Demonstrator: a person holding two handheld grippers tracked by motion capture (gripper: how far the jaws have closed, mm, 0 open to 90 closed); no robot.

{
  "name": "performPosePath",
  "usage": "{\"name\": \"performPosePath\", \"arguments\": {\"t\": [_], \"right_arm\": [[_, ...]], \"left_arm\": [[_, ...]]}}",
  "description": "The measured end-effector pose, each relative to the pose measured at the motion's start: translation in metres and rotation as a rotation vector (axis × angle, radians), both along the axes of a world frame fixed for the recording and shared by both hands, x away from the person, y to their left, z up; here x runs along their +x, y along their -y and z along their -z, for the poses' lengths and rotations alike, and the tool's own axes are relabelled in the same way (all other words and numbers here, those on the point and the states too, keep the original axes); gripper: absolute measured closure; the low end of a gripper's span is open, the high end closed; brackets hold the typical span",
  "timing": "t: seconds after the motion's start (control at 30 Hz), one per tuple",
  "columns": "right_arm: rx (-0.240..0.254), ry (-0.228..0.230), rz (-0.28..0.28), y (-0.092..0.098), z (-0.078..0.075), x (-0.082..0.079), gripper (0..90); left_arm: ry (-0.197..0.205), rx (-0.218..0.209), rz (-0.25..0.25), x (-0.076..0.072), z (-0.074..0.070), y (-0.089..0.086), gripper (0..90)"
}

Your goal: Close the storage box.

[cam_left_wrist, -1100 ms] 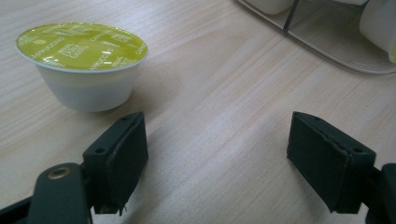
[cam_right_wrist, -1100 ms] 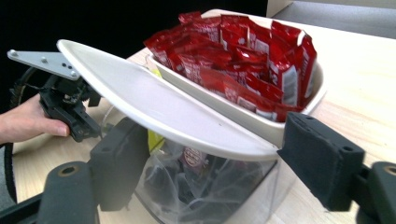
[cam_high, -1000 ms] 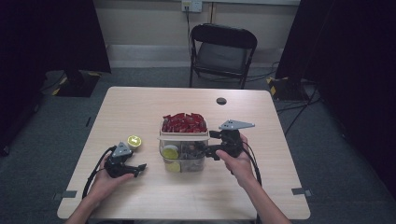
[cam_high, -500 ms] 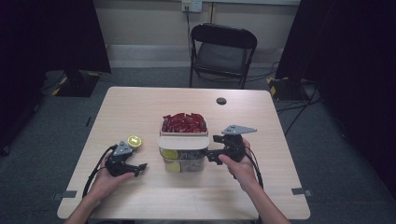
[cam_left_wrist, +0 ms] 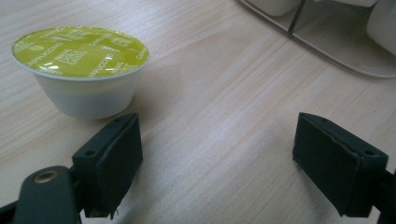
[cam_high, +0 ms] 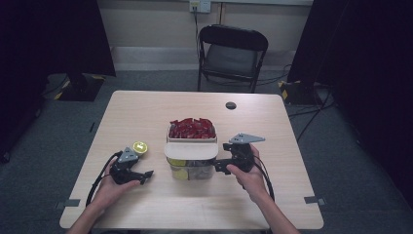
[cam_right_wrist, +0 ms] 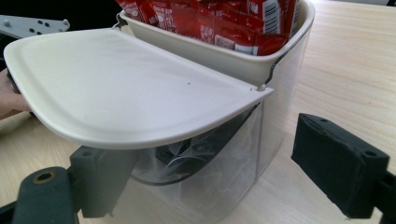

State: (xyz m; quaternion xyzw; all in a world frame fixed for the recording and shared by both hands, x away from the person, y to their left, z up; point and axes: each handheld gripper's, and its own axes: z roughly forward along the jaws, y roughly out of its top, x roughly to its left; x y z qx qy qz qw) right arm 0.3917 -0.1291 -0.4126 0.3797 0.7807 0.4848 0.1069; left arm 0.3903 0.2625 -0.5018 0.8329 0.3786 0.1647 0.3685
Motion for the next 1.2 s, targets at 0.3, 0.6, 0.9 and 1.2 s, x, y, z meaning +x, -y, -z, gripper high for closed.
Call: {"name": "performPosePath", "arguments": {"t": [0.3,0.6,0.9,1.2], "right_arm": [[0.003,-0.017,-0.017,0.000,0.009,-0.004,15.0],[-0.003,-0.013,-0.050,-0.004,0.008,-0.012,15.0],[-0.019,-0.043,-0.055,-0.002,0.021,-0.012,14.3],[-0.045,-0.049,-0.051,-0.002,0.029,-0.014,15.1]], "left_arm": [[0.000,0.000,0.000,0.000,0.000,0.000,15.4],[0.000,0.000,0.000,0.000,0.000,0.000,15.3],[-0.001,0.000,0.000,0.000,0.000,0.000,15.4],[0.000,0.000,0.000,0.000,0.000,0.000,15.3]]}}
